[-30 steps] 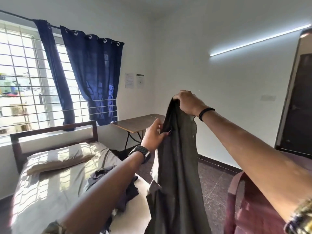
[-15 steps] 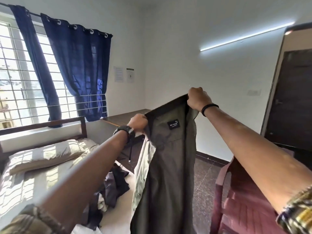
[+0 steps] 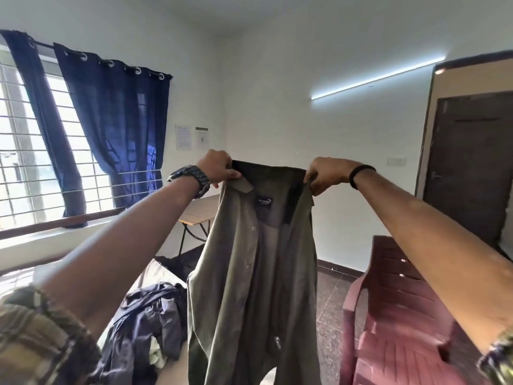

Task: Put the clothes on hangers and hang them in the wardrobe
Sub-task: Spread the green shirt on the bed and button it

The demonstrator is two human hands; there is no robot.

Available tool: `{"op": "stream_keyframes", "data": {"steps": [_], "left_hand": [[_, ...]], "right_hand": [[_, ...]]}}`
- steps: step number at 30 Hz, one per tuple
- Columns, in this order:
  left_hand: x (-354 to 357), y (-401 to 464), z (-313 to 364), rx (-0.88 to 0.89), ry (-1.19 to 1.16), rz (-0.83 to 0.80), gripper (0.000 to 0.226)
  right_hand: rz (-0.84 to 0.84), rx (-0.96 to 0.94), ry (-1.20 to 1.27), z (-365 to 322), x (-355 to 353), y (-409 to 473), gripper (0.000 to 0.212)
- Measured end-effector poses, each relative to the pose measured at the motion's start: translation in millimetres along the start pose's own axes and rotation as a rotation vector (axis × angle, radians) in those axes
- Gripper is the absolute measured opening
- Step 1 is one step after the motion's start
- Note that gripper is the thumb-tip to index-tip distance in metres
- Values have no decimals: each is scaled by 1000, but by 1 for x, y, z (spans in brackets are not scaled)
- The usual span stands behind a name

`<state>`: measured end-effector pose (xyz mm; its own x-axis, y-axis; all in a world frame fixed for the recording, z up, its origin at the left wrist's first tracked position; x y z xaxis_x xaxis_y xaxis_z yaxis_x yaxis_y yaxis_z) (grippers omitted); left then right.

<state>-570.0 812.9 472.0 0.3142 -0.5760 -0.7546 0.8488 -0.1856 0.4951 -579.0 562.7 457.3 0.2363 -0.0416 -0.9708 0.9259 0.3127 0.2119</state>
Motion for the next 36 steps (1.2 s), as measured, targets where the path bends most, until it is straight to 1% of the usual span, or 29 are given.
{"op": "stream_keyframes", "data": {"steps": [1,3,6,8,10,12,14,16,17,19,21,22,24,26,27,29,30,32,35,36], "left_hand": [[1,-2,3,23,-13,3,26],[0,-3,7,71,-79,16,23],[-6,-8,15,89,-331,20,17],[-13,-11,21,78,-441,-19,16],[-20,-12,24,38,-509,-76,15],[-29,-15,24,-17,-528,-127,15],[-36,-17,25,-49,-628,-166,18],[-44,-19,30,-46,-875,-210,22],[-50,-18,32,-11,-1002,-234,23],[-64,-14,33,86,-1215,-267,20],[-74,-7,24,122,-1333,-226,14],[-75,-4,16,109,-1340,-191,15],[-62,-1,-9,32,-1294,-170,17],[-33,-4,-44,-86,-1191,-214,18],[-13,-6,-68,-165,-1124,-230,18],[33,-17,-124,-292,-915,-241,18],[57,-23,-149,-323,-773,-251,18],[114,-39,-207,-372,-515,-321,18],[197,-61,-287,-470,-360,-426,12],[221,-66,-311,-494,-326,-454,15]], "right_hand": [[6,27,21,3,-2,-3,12],[-2,60,82,8,-5,-8,19],[-105,-12,211,9,-8,-18,23],[-196,-83,432,4,-11,-27,21],[-225,-138,674,-1,-18,-32,22],[-182,-172,787,-5,-30,-33,20],[-149,-196,856,-9,-41,-31,17],[-138,-234,960,-13,-53,-29,19],[-115,-266,1010,-16,-61,-27,18],[-19,-315,1121,-20,-77,-20,19],[106,-329,1243,-21,-86,-10,24],[130,-345,1292,-24,-85,-2,25],[85,-365,1332,-32,-64,18,18],[-29,-324,1279,-43,-20,42,9],[-103,-287,1232,-50,9,55,9],[-277,-211,1140,-71,86,78,14],[-361,-182,1105,-82,124,87,17],[-520,-112,1049,-107,212,103,21],[-660,-3,956,-136,332,125,27],[-697,23,928,-144,368,134,27]]}}
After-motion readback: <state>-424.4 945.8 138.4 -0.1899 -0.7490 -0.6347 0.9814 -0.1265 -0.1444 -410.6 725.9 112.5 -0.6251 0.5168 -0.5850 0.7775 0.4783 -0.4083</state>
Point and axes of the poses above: each hand's wrist, its own y-axis towards the middle knuckle, its own x-axis out of the palm, z = x × y, the point moved 6 cm from there along y, towards the middle knuckle, and after that the axes turned 15 degrees about -y, right-handed, at the moved point
